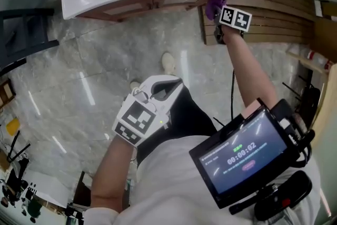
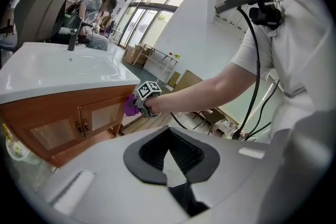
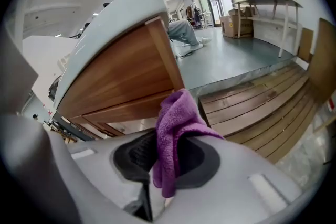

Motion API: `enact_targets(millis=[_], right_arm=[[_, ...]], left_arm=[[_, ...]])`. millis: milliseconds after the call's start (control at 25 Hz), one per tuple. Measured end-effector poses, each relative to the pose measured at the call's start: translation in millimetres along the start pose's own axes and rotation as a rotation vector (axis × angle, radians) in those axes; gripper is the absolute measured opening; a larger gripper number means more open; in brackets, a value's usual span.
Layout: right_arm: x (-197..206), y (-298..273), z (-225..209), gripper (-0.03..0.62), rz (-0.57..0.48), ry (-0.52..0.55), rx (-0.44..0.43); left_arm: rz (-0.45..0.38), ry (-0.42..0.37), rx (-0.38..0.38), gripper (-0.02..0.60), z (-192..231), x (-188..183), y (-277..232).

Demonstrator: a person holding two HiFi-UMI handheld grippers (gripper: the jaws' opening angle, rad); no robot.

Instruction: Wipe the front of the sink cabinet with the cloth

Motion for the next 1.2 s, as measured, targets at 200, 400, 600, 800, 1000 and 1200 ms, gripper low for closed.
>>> enact_targets(millis=[200,400,600,800,1000,1200], right_arm=[[3,-9,34,0.072,0.010,0.098,-0.011],[8,-16,73,0.072,0.022,0.176,-0.040],[16,-20,112,0.072,0.036,0.233,-0.070],[24,-25,153,0.072,0.046,0.277,-0.105],[32,-33,196,0.072,0.059,0.321,-0.137],[42,-41,237,0.072,0.070,0.360,-0.167]], left_arm=[[-0.004,0.028,0.002,0.005,5,13,15],[-0.028,0.036,-0.026,0.005,11,21,35],[-0.037,0.032,-0.050,0.005,11,31,53],[-0.049,0.052,-0.073,0.005,13,47,75],[-0.074,0.079,-0.106,0.005,15,61,101],[-0.091,0.100,-0.142,0.005,18,77,125]])
Point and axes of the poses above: the fingertips, and each gripper's own axes: y backward along the fingers, z to its left, x out of its underside, the point moved 3 cm from there along y, backward along the fingers, and after that the axes turned 4 degrees about x, right-handed, at the moved point
